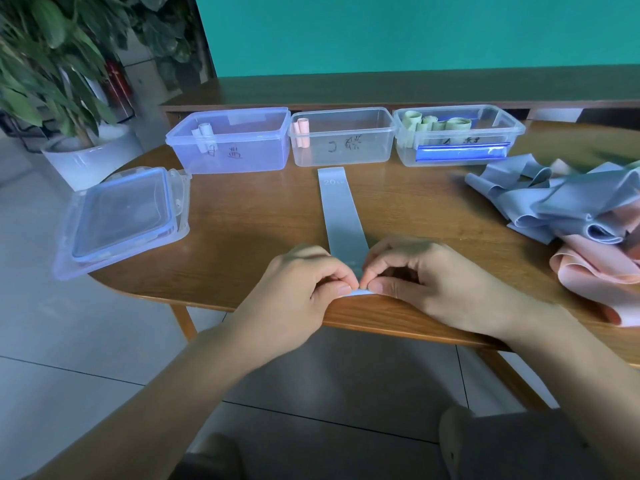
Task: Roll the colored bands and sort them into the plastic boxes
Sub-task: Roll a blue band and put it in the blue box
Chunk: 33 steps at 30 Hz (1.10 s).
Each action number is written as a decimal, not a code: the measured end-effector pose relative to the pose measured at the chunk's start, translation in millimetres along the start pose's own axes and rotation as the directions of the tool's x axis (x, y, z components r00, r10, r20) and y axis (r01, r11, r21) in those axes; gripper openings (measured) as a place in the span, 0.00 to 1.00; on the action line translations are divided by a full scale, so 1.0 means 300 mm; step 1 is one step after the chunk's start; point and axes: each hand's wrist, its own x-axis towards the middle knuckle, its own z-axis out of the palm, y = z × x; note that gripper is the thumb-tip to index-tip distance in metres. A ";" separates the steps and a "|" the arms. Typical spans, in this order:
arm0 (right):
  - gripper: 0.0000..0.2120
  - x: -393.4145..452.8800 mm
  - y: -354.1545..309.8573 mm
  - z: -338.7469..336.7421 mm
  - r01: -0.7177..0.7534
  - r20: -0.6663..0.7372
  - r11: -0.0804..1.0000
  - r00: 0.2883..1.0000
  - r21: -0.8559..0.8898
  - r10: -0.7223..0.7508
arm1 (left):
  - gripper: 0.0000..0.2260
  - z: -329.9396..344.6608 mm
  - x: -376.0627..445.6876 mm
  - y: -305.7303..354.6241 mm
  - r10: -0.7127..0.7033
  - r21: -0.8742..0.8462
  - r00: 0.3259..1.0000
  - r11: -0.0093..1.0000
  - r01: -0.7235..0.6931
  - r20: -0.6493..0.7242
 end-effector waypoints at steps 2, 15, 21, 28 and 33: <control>0.05 -0.006 -0.001 -0.001 0.010 -0.009 0.999 1.000 -0.039 -0.011 | 0.06 0.000 -0.001 -0.002 0.014 0.033 1.000 0.999 -0.014 0.014; 0.08 -0.014 -0.007 0.007 0.010 -0.080 0.996 0.997 -0.092 -0.017 | 0.05 -0.003 -0.006 0.002 0.013 0.068 1.000 0.998 -0.012 -0.008; 0.08 -0.015 -0.009 0.008 0.003 -0.113 0.993 0.993 -0.118 -0.017 | 0.08 -0.001 -0.003 -0.008 0.040 0.074 0.999 0.997 -0.039 -0.017; 0.05 -0.002 -0.017 0.001 -0.072 -0.120 0.995 0.991 -0.068 0.064 | 0.07 0.005 -0.002 -0.005 0.063 0.129 0.997 0.990 -0.056 -0.050; 0.07 0.016 -0.027 -0.007 -0.159 -0.104 0.985 0.983 -0.063 0.151 | 0.07 0.011 0.005 0.006 0.013 0.131 0.997 0.991 -0.003 -0.078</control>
